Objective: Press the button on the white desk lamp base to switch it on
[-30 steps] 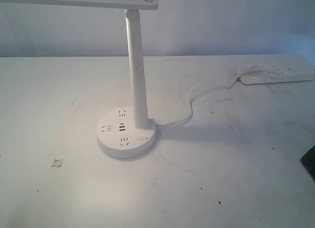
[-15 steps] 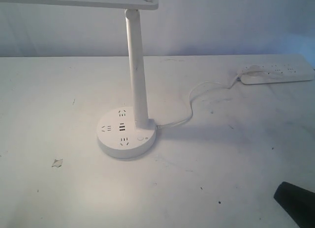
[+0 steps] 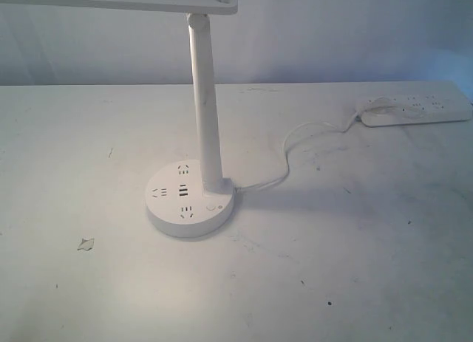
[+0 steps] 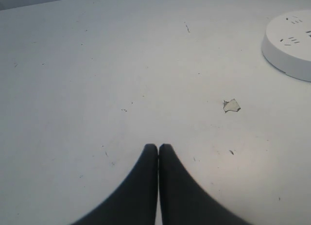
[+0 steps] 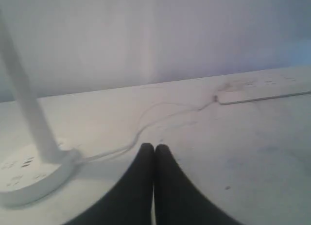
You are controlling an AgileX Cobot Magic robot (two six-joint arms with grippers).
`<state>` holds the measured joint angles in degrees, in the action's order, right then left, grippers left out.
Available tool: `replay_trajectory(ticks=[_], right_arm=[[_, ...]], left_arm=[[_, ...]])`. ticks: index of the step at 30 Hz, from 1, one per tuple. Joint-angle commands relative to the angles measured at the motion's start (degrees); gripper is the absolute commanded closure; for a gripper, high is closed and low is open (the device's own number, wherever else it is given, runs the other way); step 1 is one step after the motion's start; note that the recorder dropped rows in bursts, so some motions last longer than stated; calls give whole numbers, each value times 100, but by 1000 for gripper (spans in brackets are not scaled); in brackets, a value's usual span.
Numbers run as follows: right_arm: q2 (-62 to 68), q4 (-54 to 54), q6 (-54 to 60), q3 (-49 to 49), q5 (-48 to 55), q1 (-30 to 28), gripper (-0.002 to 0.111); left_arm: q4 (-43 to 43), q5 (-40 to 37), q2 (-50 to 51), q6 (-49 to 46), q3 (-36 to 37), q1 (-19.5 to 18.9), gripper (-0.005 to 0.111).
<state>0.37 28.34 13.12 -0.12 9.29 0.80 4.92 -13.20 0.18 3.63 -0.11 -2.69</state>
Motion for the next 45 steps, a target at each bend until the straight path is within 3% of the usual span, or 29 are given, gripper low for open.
replay_trajectory(ticks=[1, 4, 9, 14, 17, 24, 45], right_arm=[[-37, 11, -8, 12, -1, -1349, 108], [-37, -40, 26, 12, -28, -2184, 108], [-37, -1191, 65, 12, 65, -2425, 108], [-37, -2834, 12, 12, 705, -2076, 108], [-37, -2949, -147, 12, 1189, -1678, 108], [-37, -2949, -614, 12, 1194, -968, 108], [-37, -2949, -614, 12, 1183, -943, 108]], left_arm=[[-9, -12, -18, 3, 11, 2, 107], [-9, -12, -18, 3, 11, 2, 107], [-9, -12, -18, 3, 11, 2, 107], [-9, -12, -18, 3, 11, 2, 107], [-9, -12, -18, 3, 11, 2, 107], [-9, -12, -18, 3, 11, 2, 107], [-9, -12, -18, 3, 11, 2, 107]])
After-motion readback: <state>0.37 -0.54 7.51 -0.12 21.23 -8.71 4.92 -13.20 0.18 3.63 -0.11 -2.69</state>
